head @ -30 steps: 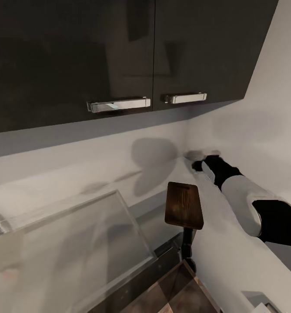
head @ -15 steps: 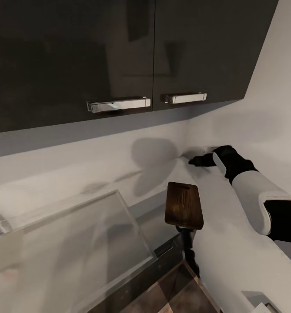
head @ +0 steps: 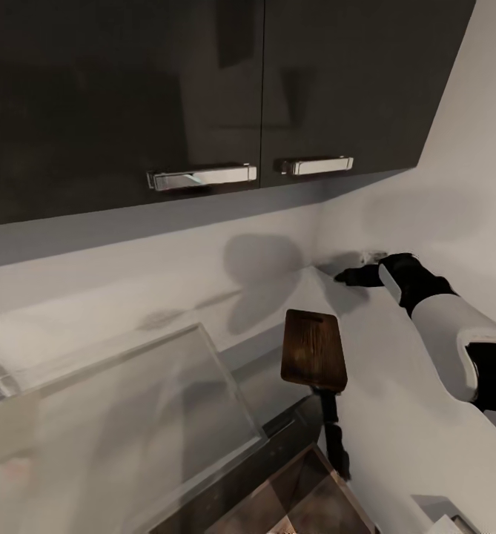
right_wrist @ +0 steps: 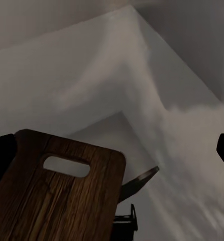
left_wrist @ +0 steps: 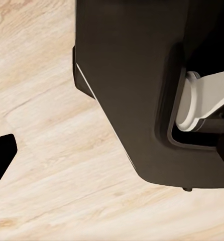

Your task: In the kitchen, take the Vidalia onion out of the sink, dice it on the chopping board with the paring knife, put the diced onion into the bowl on the countertop, then place both the paring knife and the chopping board into the sink.

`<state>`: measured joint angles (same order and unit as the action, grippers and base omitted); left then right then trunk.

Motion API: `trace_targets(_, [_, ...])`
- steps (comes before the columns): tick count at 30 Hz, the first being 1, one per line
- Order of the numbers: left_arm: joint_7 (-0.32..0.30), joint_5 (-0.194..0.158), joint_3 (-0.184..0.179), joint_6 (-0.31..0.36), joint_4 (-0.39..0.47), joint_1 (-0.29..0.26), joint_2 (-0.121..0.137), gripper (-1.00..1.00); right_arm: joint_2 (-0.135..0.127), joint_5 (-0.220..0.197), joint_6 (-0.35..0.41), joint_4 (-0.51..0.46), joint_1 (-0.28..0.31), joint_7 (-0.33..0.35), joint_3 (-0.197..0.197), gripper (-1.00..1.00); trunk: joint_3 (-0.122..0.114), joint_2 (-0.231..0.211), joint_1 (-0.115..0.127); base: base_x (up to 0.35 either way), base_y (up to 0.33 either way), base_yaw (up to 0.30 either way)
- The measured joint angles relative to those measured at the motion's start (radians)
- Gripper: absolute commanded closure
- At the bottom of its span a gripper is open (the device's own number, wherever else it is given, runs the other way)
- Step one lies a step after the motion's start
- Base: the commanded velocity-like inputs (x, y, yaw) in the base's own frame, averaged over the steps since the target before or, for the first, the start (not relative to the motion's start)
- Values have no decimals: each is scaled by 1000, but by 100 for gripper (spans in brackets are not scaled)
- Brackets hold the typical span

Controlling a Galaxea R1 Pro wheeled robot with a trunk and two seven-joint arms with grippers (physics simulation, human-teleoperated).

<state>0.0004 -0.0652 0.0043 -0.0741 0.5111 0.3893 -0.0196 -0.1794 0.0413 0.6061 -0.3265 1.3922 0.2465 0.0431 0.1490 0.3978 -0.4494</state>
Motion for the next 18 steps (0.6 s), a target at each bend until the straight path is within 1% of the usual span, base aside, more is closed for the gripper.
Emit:
trace_targets(1, [0,0,0,0,0,0,0,-100,0,0,-16,9,0,0,0,-100,1,0,0,0,0,0])
trace_targets(2, [1,0,0,0,0,0,0,-100,-3,0,-59,33,0,-1,-1,-100,3,0,0,0,0,0])
trace_targets(4, [2,0,1,0,1,0,0,-100,-5,-1,-109,69,0,-1,-1,-100,6,0,0,0,0,0])
trace_targets(8, [2,0,1,0,0,0,0,-100,-3,-2,-155,128,0,-2,0,-100,13,0,0,0,0,0])
trace_targets(11, [3,1,1,0,1,0,0,-100,0,-4,-256,181,0,-4,0,-100,17,0,0,0,0,0])
trace_targets(13, [3,1,1,0,1,0,0,-100,0,-5,-296,193,0,-6,-1,-100,21,0,0,0,0,0])
trace_targets(18, [3,1,1,0,1,0,0,-100,-2,-20,-321,200,0,-6,-2,-100,29,0,0,0,0,0])
